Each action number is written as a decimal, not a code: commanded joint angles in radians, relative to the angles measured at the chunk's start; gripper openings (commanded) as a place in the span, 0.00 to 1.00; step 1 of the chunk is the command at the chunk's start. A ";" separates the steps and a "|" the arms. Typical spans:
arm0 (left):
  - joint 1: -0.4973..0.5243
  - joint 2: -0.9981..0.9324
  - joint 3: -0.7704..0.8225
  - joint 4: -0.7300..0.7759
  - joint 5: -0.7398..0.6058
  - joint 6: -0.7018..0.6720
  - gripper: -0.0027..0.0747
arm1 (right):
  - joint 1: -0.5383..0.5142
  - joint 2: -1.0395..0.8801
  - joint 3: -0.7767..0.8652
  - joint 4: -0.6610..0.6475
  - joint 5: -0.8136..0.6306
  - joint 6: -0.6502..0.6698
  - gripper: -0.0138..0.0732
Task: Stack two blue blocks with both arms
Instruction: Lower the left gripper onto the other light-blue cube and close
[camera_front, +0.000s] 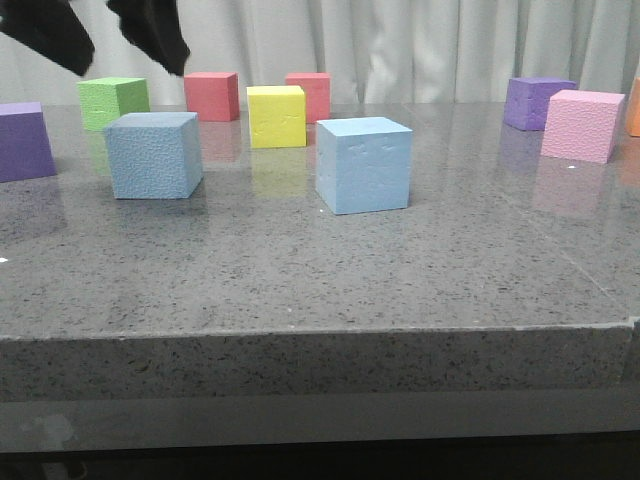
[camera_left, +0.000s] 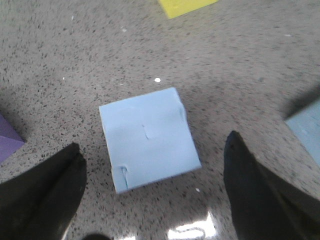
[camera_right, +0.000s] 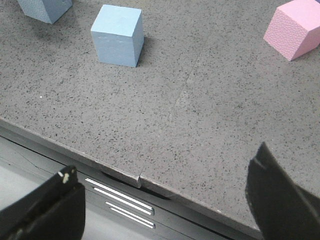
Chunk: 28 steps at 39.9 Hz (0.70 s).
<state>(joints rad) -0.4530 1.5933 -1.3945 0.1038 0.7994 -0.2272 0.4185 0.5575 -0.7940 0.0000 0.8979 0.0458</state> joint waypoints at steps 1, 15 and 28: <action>-0.003 0.034 -0.095 0.022 0.006 -0.060 0.74 | -0.004 0.002 -0.025 0.000 -0.071 -0.006 0.91; 0.005 0.184 -0.156 0.014 0.026 -0.122 0.74 | -0.004 0.002 -0.025 0.000 -0.071 -0.006 0.91; 0.007 0.199 -0.175 0.003 0.028 -0.122 0.55 | -0.004 0.002 -0.025 0.000 -0.071 -0.006 0.91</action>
<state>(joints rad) -0.4492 1.8431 -1.5239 0.1161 0.8585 -0.3378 0.4185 0.5575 -0.7940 0.0000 0.8979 0.0494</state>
